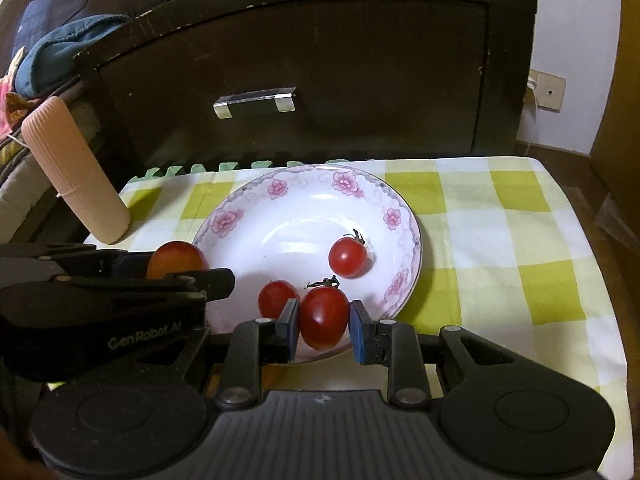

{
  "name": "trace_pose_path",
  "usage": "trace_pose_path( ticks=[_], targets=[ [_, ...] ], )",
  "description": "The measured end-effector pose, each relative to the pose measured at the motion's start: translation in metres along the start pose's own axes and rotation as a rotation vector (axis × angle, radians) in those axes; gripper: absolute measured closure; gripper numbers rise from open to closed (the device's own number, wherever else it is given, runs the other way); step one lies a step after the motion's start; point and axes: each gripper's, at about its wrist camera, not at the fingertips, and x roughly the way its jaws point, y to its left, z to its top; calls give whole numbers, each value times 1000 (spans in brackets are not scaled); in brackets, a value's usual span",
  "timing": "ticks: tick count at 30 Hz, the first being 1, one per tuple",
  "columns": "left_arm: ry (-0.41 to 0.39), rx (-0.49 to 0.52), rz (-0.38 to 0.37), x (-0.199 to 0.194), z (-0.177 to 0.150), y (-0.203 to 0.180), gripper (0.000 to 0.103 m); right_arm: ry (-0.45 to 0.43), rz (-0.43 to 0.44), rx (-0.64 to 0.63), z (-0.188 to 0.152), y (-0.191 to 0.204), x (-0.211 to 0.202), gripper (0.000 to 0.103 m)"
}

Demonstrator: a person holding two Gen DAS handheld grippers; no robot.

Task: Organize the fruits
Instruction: 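Lower both tomatoes into the bowl and open both tools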

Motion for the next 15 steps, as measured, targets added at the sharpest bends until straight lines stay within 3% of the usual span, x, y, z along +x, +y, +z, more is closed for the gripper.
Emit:
trace_pose_path(
  ticks=[15],
  targets=[
    [12, -21, -1, 11, 1, 2, 52, 2, 14, -2, 3, -6, 14, 77]
  ],
)
